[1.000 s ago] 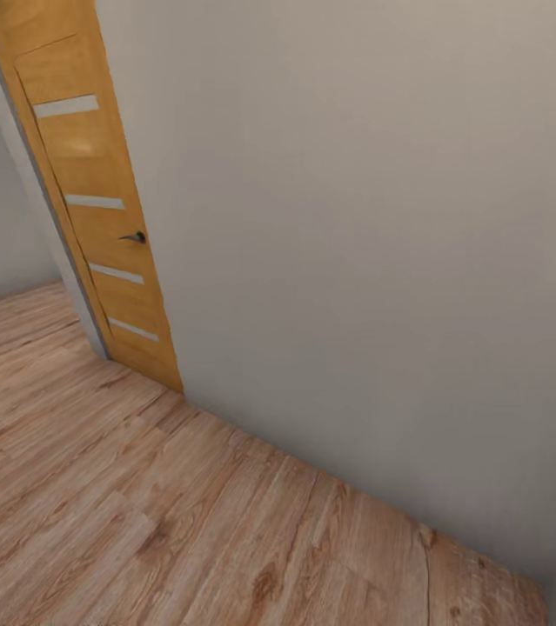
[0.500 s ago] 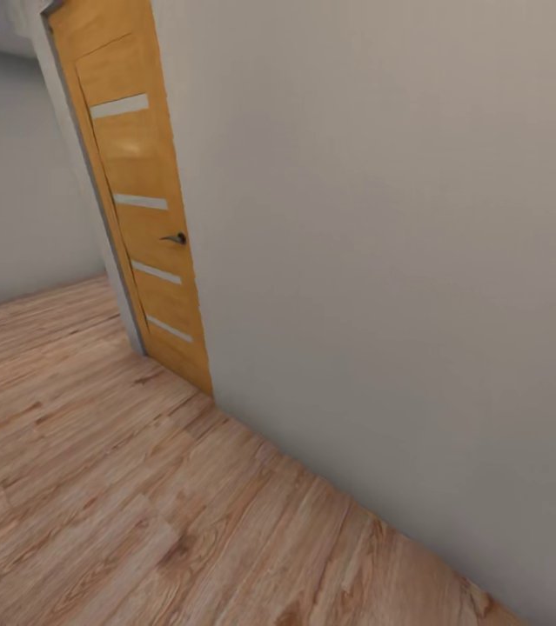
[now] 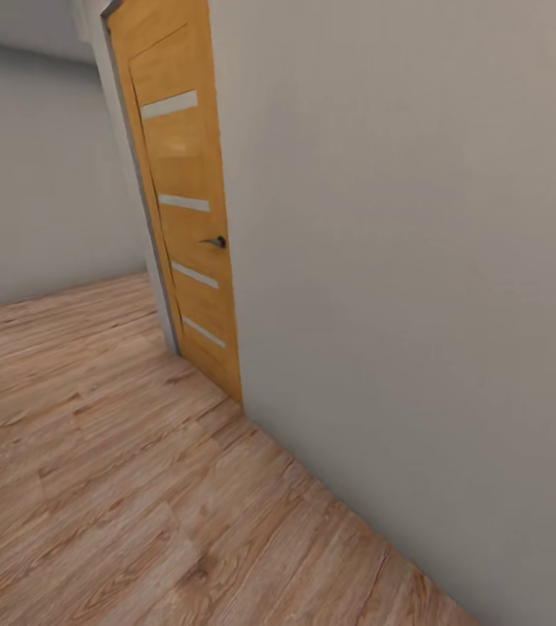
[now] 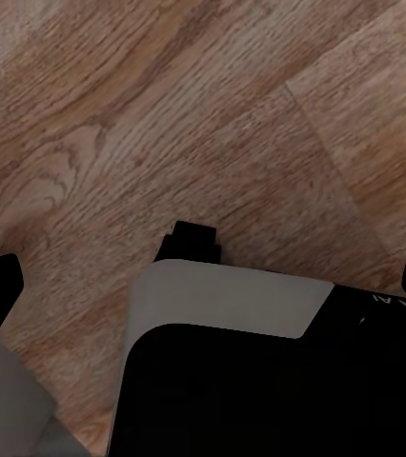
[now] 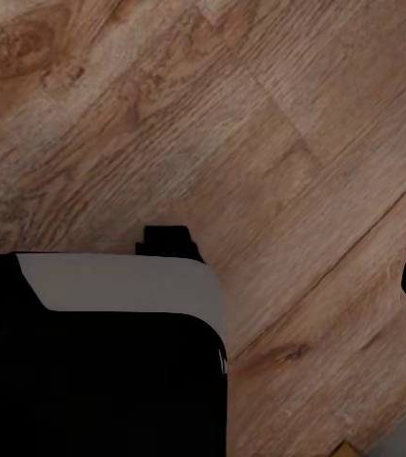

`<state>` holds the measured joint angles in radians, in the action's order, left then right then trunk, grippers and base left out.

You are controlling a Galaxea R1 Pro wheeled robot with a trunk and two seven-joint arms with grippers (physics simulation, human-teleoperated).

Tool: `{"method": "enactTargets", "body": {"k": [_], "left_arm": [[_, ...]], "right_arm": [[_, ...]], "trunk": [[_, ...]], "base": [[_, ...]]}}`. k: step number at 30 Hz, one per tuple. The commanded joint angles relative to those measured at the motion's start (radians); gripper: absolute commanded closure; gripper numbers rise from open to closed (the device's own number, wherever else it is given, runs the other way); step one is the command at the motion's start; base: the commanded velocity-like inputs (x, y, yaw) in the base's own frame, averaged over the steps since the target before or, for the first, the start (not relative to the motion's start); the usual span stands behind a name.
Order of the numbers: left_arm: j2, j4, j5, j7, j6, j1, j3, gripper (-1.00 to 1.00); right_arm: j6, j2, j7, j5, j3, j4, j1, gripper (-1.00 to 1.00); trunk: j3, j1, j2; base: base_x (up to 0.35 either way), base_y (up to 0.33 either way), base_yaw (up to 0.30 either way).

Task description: Move the two storage containers from the living room to the garage. In the garage, place one container on the floor and stack the other container on top of it (either order is fine).

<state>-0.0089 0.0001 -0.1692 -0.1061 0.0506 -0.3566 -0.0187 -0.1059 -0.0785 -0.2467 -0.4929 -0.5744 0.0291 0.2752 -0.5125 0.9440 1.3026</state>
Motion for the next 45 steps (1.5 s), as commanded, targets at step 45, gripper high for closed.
{"method": "enactTargets", "body": {"k": [45], "left_arm": [[0.0, 0.0, -0.006, -0.003, 0.003, -0.001, -0.001, -1.0]], "right_arm": [[-0.006, -0.001, -0.001, -0.01, -0.009, 0.003, 0.001, -1.0]], "trunk": [[-0.001, 0.001, 0.0]], "base": [[0.303, 0.0, 0.269]]}}
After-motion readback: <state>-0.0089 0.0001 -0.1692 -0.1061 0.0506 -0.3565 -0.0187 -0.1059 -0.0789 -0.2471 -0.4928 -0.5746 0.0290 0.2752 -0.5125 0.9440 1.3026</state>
